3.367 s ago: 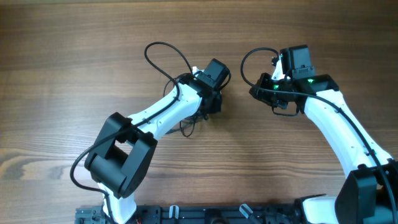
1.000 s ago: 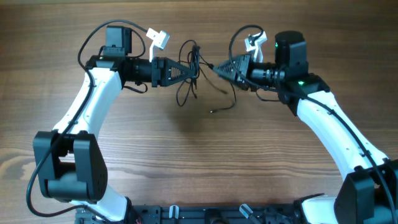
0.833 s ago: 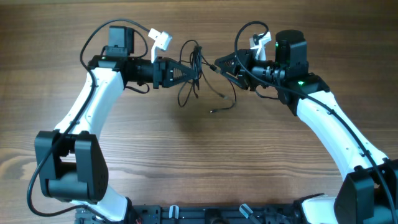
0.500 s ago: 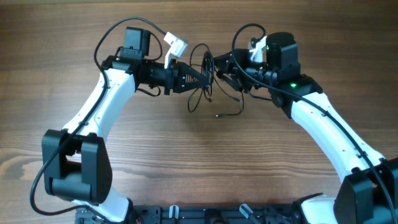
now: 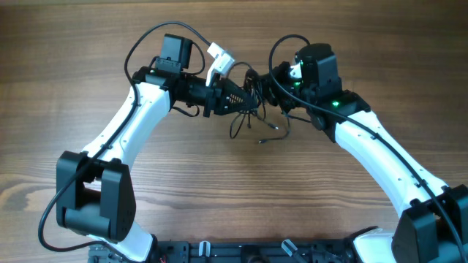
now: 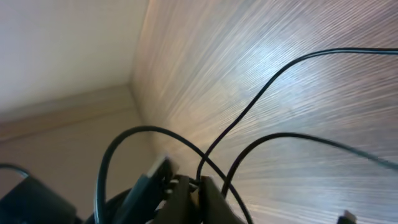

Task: Untangle cables
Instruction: 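Grasp a cable from the bundle with the right gripper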

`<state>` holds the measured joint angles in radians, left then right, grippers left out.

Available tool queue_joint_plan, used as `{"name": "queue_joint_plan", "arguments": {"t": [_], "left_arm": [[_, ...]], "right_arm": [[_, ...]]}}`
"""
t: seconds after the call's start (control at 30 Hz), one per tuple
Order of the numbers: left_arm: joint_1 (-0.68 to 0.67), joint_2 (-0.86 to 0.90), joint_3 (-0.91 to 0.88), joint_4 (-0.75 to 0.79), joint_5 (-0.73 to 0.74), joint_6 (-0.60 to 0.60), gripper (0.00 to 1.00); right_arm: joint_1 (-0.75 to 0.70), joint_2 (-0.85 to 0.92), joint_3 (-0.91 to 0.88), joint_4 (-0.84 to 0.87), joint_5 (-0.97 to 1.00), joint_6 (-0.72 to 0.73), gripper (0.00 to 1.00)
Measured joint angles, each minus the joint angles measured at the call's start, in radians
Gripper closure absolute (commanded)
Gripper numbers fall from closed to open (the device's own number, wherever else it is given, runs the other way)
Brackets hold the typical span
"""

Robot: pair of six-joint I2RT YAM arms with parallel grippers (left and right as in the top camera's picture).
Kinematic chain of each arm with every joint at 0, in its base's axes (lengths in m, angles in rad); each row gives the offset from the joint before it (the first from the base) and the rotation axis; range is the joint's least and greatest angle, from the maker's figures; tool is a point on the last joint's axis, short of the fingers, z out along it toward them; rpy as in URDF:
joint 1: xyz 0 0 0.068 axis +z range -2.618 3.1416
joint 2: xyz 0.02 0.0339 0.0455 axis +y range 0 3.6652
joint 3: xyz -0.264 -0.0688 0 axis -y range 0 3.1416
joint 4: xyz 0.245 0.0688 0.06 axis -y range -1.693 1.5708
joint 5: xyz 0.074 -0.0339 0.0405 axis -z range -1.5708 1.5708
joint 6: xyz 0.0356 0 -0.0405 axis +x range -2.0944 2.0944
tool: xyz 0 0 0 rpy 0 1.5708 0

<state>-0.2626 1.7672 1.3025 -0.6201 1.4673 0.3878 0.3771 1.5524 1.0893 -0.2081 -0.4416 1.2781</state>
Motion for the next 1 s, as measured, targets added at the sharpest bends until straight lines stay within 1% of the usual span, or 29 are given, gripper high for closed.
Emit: {"name": "queue_joint_plan", "arguments": {"t": [0.07,0.13,0.33,0.43,0.57,0.7,0.73,0.77,0.8,0.87,0.9,1.0], "left_arm": [[0.002,0.0,0.0,-0.005,-0.008,0.0,0.96],[0.003,0.0,0.0,-0.022,-0.05,0.0,0.96],[0.003,0.0,0.0,-0.079,-0.213,0.0,0.96],[0.008,0.0,0.0,-0.091,-0.27,0.0,0.96],[0.043,0.0,0.0,-0.093,-0.297,0.0,0.96],[0.087,0.0,0.0,-0.122,-0.302,0.0,0.96],[0.099,0.0,0.0,-0.14,-0.304,0.0,0.96],[0.109,0.0,0.0,-0.151,-0.306,0.0,0.96],[0.117,0.0,0.0,-0.155,-0.308,0.0,0.96],[0.131,0.0,0.0,-0.159,-0.307,0.003,0.96],[0.137,0.0,0.0,-0.159,-0.304,0.008,0.96],[0.158,0.0,0.0,-0.159,-0.246,0.032,0.96]], "right_arm": [[0.0,0.0,0.002,-0.064,0.038,-0.048,0.96],[0.0,0.0,0.001,-0.134,0.09,-0.123,0.96],[-0.003,0.0,0.002,-0.211,0.155,-0.32,0.96],[-0.016,0.0,0.002,-0.261,0.169,-0.383,0.96],[-0.047,0.001,0.002,-0.325,0.185,-0.453,0.96],[-0.058,0.001,0.002,-0.348,0.189,-0.523,0.96],[-0.058,0.001,0.002,-0.35,0.188,-0.532,0.93],[-0.058,0.001,0.002,-0.349,0.179,-0.539,0.76],[-0.058,0.001,0.002,-0.341,0.153,-0.545,0.55],[-0.058,0.001,0.002,-0.306,0.079,-0.547,0.46],[-0.058,0.001,0.002,-0.282,0.046,-0.544,0.43],[-0.058,0.001,0.002,-0.223,-0.062,-0.47,0.46]]}}
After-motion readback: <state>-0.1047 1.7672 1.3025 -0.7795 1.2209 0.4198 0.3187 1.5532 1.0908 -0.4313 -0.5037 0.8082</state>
